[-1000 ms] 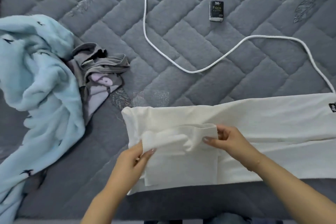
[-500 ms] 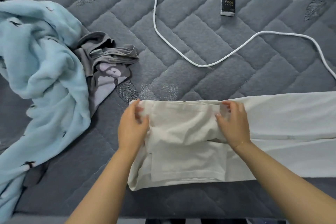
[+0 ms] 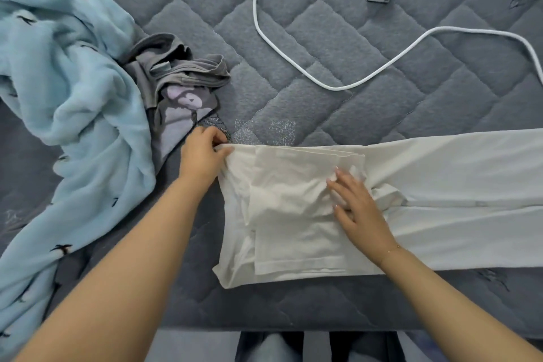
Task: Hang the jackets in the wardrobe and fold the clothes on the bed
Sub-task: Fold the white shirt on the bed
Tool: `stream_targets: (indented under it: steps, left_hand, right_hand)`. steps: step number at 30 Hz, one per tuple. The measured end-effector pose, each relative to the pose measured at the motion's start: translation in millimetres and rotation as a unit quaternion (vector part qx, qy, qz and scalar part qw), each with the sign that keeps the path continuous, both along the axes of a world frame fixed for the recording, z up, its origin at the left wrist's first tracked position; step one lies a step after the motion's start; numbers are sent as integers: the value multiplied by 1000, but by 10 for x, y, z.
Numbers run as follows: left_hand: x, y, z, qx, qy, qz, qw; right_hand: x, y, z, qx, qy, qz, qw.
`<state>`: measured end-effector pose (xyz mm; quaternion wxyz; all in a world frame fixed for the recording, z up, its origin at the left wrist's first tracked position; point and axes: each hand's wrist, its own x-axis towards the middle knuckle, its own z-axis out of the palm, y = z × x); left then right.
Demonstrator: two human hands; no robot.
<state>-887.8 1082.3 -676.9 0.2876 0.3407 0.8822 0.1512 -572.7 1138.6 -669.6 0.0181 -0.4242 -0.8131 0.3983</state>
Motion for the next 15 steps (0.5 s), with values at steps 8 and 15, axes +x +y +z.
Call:
stream_targets:
  steps: [8, 15]
  left_hand:
    - [1609, -193, 369, 95, -63, -179, 977]
    - [2403, 6, -152, -14, 31, -259, 965]
  right_hand:
    - [753, -96, 205, -310, 174, -587, 728]
    - [1178, 353, 63, -452, 265, -640, 562]
